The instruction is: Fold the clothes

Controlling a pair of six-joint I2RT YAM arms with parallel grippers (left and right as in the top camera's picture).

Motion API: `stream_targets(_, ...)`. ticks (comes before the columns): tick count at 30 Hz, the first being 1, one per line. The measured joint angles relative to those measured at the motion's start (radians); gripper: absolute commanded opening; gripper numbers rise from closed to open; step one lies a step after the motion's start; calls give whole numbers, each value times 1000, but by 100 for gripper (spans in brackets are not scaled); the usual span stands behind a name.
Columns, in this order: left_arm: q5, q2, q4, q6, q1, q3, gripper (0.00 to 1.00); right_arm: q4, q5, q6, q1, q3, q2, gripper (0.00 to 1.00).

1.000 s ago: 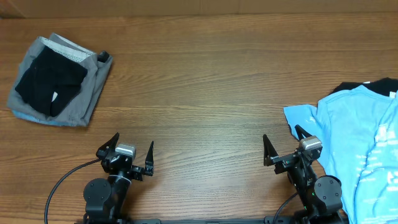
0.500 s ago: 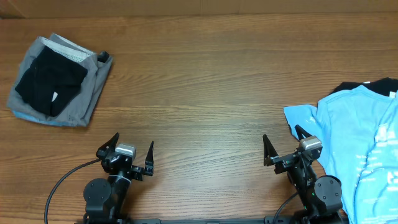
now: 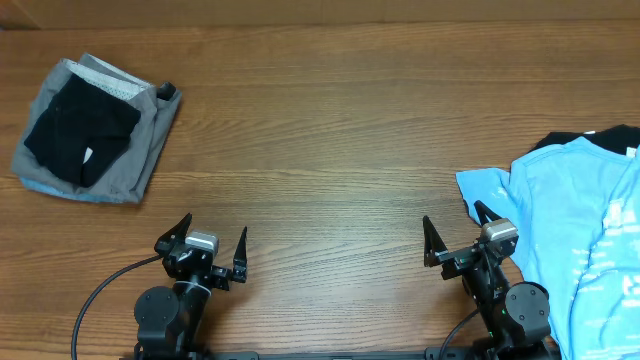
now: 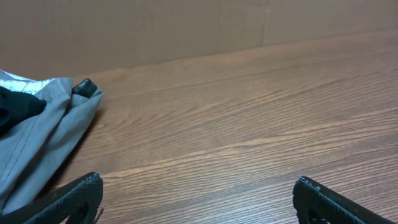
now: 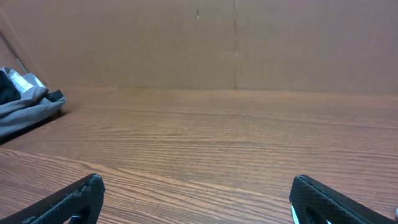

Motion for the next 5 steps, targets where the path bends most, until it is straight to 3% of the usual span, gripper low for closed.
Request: stream_targets(5, 0, 0, 0, 0, 0, 0, 100, 0, 0, 0, 0, 0, 0, 100)
